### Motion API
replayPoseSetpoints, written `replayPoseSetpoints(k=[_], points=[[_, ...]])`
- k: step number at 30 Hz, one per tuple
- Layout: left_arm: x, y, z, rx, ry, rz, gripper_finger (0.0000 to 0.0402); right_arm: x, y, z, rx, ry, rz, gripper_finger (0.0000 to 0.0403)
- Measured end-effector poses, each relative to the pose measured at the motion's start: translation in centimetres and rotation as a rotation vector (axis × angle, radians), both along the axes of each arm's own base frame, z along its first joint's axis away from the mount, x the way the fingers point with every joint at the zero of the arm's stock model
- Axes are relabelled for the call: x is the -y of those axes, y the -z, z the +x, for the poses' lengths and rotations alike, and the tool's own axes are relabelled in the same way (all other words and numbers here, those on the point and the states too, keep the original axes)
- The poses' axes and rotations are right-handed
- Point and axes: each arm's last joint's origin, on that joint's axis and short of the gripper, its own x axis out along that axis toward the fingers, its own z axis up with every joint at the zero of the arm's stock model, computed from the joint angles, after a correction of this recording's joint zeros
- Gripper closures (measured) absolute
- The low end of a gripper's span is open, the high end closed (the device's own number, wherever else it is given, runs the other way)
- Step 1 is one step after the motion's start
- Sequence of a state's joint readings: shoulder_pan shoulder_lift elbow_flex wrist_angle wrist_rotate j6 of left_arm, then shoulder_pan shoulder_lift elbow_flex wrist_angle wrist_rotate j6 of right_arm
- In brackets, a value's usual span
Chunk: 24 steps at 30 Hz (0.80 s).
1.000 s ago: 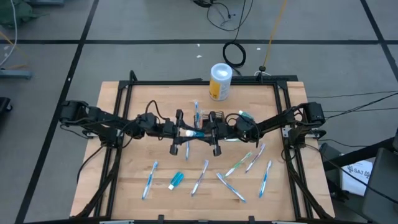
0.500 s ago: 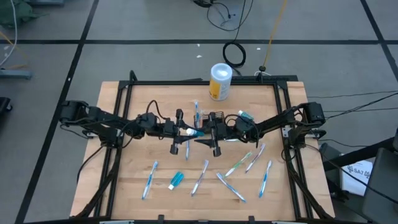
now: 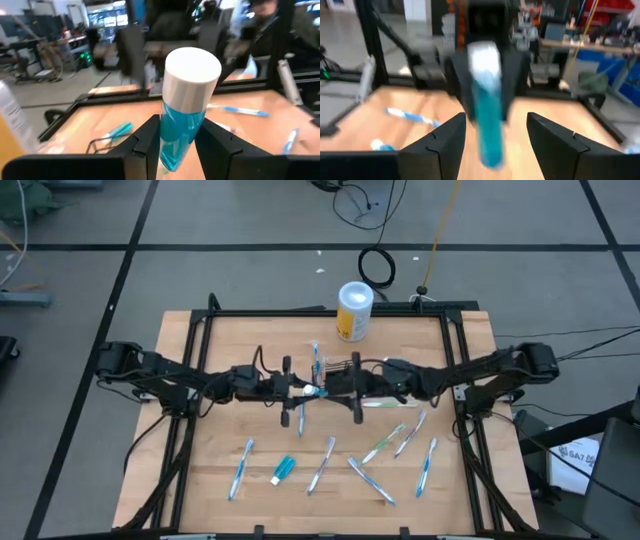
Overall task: Pick & Place toothbrushing station
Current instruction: Put the blue mouthwash into the black wire organizer
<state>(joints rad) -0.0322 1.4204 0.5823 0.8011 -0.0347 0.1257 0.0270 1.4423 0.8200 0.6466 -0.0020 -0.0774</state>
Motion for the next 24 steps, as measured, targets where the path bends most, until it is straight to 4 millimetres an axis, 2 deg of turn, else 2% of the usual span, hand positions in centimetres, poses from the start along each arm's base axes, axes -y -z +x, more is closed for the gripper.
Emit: replayPoseSetpoints(k=[3, 7, 13, 17, 24], points=[[0.0, 0.2, 0.0, -0.022, -0.013, 0.001, 0.0289, -0.2, -0.9, 0.0, 0.095, -0.009, 0.002, 0.0195], [0.0, 0.2, 0.0, -0.022, -0.011, -0.005, 0.0289, 0.0, -0.2, 0.8, 0.086, -0.001, -0.024, 0.0188], [-0.1, 0.3, 0.0, -0.029, -0.023, -0.003, 0.0289, 0.4, 0.5, 3.9, 0.068, -0.009, 0.007, 0.0173], [-0.1, 0.4, 0.0, -0.046, -0.023, -0.002, 0.0289, 0.5, 0.3, 5.0, 0.052, -0.007, 0.004, 0.0168], [-0.1, 0.7, -0.1, -0.07, -0.029, 0.001, 0.0289, 0.8, 0.5, 5.3, -0.022, 0.0, 0.011, 0.0189]])
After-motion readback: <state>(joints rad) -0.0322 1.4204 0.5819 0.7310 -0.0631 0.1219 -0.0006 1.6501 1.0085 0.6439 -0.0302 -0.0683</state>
